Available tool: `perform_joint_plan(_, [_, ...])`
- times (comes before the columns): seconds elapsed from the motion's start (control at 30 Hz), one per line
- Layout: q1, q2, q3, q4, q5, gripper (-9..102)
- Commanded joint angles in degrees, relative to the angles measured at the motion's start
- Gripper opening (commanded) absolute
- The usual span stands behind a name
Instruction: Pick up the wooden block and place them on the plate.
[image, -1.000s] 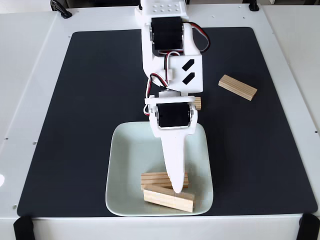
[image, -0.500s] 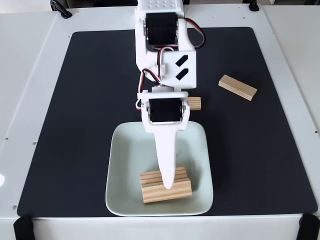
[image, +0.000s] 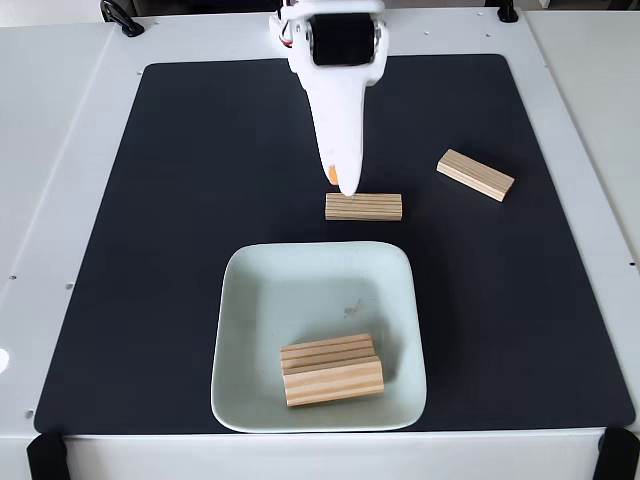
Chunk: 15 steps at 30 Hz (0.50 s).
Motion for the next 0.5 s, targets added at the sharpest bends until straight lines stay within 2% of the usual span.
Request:
perform_joint_plan(0.0, [-0.09,7.65,12.22,0.0,-2.99,21])
perform_joint_plan(0.13, [0.7,8.17,16.79,1.41,-4.31,18])
perform_joint_plan(0.3, [0.7,8.09,13.97,10.99,-4.31,-2])
perform_joint_plan(0.47, [-1.49,8.0,13.27,14.94,-2.81,0])
